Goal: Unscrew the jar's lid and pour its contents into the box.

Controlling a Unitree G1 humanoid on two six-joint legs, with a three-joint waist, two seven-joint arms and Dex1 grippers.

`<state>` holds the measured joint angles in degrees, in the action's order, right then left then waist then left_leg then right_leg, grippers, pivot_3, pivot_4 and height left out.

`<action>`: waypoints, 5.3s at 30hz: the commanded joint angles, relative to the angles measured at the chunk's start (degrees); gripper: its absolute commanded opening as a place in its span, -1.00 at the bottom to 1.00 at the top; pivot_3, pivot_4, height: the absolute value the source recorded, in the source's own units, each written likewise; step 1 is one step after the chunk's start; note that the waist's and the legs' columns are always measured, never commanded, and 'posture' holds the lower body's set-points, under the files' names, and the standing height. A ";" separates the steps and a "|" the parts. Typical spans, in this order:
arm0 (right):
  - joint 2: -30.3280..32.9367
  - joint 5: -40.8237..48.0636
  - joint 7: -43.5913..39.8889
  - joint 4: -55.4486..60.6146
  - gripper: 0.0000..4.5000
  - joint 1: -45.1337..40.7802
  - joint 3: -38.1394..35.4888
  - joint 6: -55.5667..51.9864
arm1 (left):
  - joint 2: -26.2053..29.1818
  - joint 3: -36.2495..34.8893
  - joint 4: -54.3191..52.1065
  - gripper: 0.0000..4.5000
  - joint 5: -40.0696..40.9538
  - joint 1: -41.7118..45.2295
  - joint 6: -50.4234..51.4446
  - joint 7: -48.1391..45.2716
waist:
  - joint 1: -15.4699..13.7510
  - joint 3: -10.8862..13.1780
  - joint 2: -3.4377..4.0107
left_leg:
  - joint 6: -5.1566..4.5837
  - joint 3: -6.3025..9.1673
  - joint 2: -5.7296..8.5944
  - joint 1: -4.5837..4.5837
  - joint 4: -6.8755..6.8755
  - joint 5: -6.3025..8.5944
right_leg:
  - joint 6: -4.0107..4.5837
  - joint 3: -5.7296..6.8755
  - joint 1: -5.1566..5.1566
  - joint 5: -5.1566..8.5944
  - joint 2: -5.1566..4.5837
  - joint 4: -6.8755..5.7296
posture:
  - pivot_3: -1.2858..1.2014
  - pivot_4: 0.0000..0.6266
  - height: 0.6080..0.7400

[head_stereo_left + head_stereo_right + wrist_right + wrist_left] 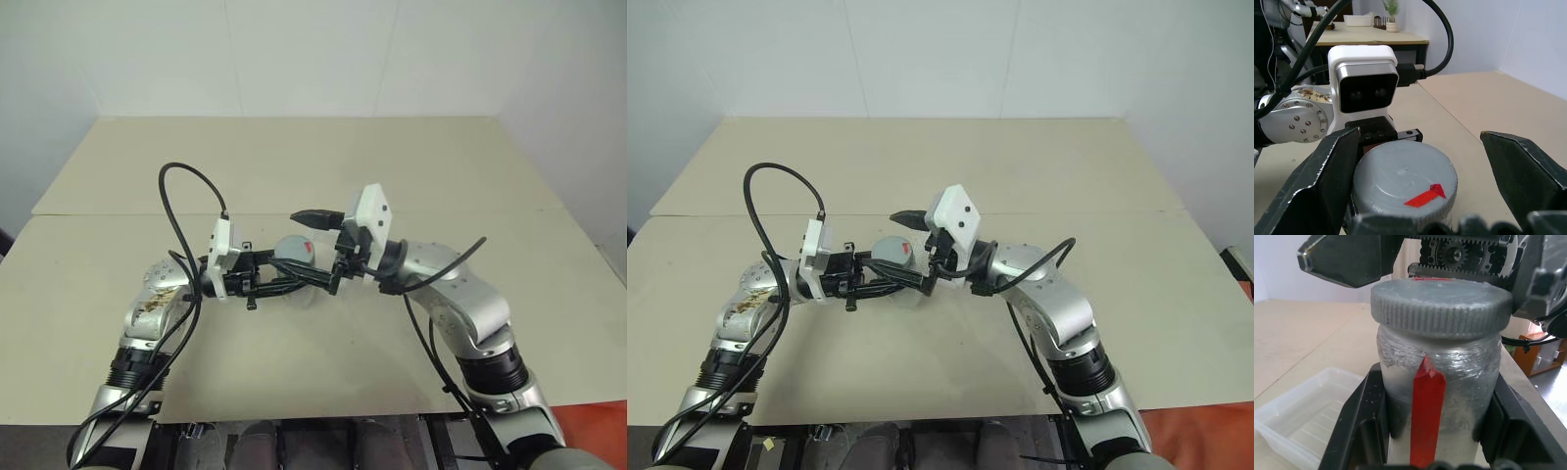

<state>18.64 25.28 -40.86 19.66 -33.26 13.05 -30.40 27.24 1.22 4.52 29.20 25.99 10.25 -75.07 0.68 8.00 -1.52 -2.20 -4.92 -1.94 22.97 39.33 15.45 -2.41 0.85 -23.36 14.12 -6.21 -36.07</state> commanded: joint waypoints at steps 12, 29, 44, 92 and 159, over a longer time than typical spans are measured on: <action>2.39 -0.91 -0.25 2.38 0.99 0.85 -2.64 0.58 | 0.92 -0.35 -2.44 -0.14 0.80 0.35 0.03 -0.25 | -0.01 0.00 0.00 | 0.00 0.00 0.00 0.00 0.00 0.00 | 0.00 0.00 0.00 0.00 0.00 0.00 | 0.03 -0.52 1.00; 6.41 1.28 0.88 4.01 0.99 3.79 -6.33 -0.22 | 1.81 -0.48 -3.31 -0.14 1.43 0.01 0.91 -0.49 | 0.00 0.00 0.00 | 0.00 0.00 0.00 -0.02 0.00 0.00 | 0.00 -0.01 0.00 0.00 0.00 0.02 | 0.03 -0.52 1.00; 6.90 3.42 0.67 4.25 0.99 3.60 -8.97 -0.86 | 1.96 -0.69 -2.78 -0.14 1.35 0.24 0.88 -0.54 | -0.01 0.00 0.00 | 0.00 0.00 0.00 -0.02 0.00 0.00 | 0.00 -0.01 0.00 0.00 0.00 0.03 | 0.03 -0.52 1.00; 5.82 -0.75 -1.29 3.23 0.99 1.51 -4.54 -1.44 | 1.69 -0.74 -2.65 -0.14 1.15 0.32 0.12 -0.13 | 0.00 0.00 0.00 | -0.01 0.02 -0.01 0.05 0.10 0.01 | -0.01 0.01 -0.01 0.00 0.01 0.00 | 0.03 -0.52 1.00; 3.02 1.95 -3.04 3.00 0.99 -1.90 -1.23 -1.82 | 0.68 0.09 -1.01 -0.14 0.08 1.65 -0.28 -1.13 | -0.08 0.01 0.00 | -0.14 0.05 -0.04 0.22 0.42 0.08 | -0.01 0.06 -0.01 0.00 0.01 -0.02 | 0.03 -0.52 1.00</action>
<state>21.57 27.13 -43.79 21.55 -33.63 12.68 -32.66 27.73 1.42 4.54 29.21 26.74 10.86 -76.02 0.59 8.01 -1.52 -2.34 -4.87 -1.98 23.19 39.75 15.53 -2.42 0.91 -23.37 14.12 -6.20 -36.09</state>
